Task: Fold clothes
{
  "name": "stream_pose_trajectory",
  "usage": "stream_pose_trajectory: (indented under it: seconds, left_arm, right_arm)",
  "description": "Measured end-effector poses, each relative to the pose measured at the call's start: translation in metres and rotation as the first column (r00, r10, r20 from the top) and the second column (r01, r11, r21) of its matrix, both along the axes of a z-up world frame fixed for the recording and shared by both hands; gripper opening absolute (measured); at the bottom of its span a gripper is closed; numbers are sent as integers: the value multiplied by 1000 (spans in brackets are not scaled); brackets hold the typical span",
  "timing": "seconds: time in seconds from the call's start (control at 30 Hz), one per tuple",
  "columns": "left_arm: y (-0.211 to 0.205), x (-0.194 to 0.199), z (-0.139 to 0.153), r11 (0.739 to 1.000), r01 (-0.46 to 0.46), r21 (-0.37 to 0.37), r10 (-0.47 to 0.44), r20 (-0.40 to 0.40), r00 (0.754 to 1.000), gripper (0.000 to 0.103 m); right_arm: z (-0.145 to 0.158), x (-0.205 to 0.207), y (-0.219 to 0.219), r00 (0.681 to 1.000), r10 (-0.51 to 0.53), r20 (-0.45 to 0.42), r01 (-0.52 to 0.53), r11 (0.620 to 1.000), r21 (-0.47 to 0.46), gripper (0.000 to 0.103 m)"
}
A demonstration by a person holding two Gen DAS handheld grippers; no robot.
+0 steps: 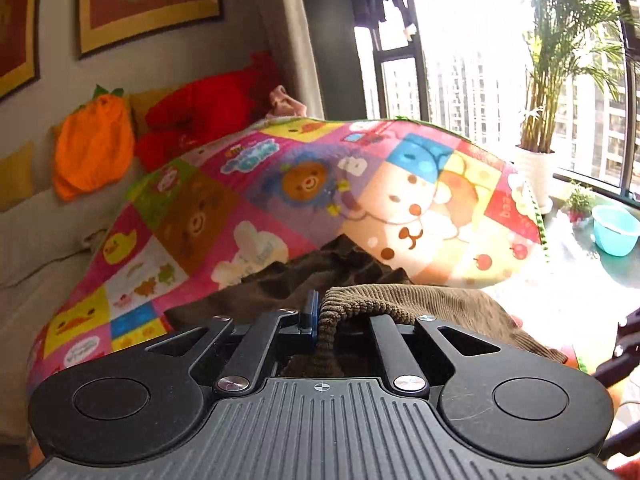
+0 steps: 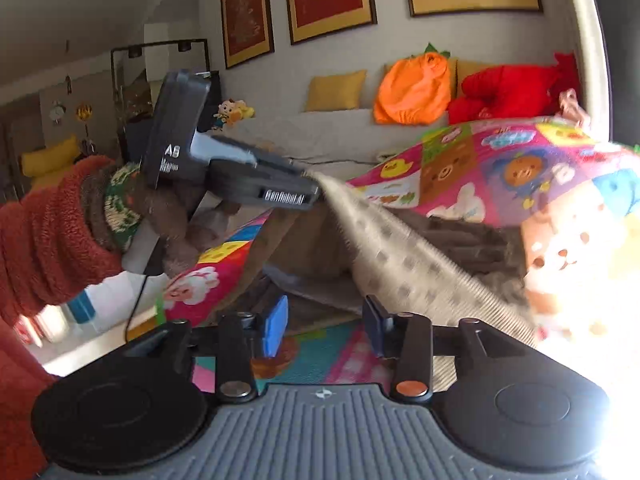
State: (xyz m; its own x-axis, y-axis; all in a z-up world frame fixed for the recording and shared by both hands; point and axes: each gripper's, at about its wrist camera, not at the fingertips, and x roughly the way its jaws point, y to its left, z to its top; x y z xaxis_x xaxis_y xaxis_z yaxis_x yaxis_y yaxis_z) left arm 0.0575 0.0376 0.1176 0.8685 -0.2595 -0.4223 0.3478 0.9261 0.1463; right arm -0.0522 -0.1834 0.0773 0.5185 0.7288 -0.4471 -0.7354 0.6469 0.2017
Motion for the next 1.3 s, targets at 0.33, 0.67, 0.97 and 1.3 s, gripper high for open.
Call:
stream_pose_trajectory:
  seconds: [0.33,0.67,0.97,1.3]
  left_arm:
    - [16,5,14,999,-16,-38,17,14,1000,7]
    - [32,14,16,993,-38,-115,36,-18,999,7]
    - [38,18,15,984,-37,-176,32,-30,999,7]
    - [43,19,3,981,-53,-189,40,-72,997,7]
  right_arm:
    - [-71,43,117,950,137,-280,-148,989,-18,44]
    - [-80,-10,194,925,304,227,-171,867,-467,1]
    - [31,6,116,828,206,522,59,893,-446,3]
    - [-13,-39,61,890,427,158,-308,820,-483,33]
